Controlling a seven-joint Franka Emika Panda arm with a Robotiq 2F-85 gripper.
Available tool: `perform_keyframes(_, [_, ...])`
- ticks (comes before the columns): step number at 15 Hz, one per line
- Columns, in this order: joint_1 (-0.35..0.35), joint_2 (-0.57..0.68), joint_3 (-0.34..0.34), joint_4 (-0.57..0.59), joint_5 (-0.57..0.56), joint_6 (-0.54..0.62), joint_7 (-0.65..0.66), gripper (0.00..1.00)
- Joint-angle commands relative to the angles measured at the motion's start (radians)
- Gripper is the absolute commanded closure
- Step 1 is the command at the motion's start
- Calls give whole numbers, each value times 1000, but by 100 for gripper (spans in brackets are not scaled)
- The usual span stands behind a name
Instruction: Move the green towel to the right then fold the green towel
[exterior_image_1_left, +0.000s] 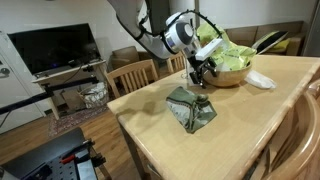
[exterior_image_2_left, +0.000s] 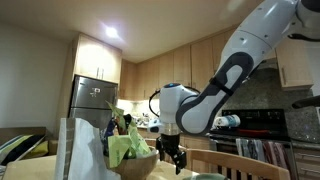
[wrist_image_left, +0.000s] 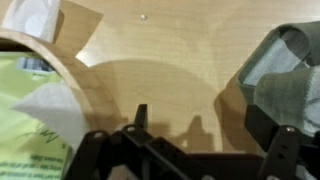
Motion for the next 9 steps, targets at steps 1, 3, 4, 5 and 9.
perform_keyframes(1, [31,-63,-31,-31,-55,8,34,0])
perform_keyframes(3, [25,-92,-15,-48,-57,0,28,0])
perform_keyframes(4, [14,-115,2,-69,-44,6,17,0])
perform_keyframes(5, [14,-131,0,-83,-47,21,28,0])
perform_keyframes(9, [6,-84,9,-24,-38,7,5,0])
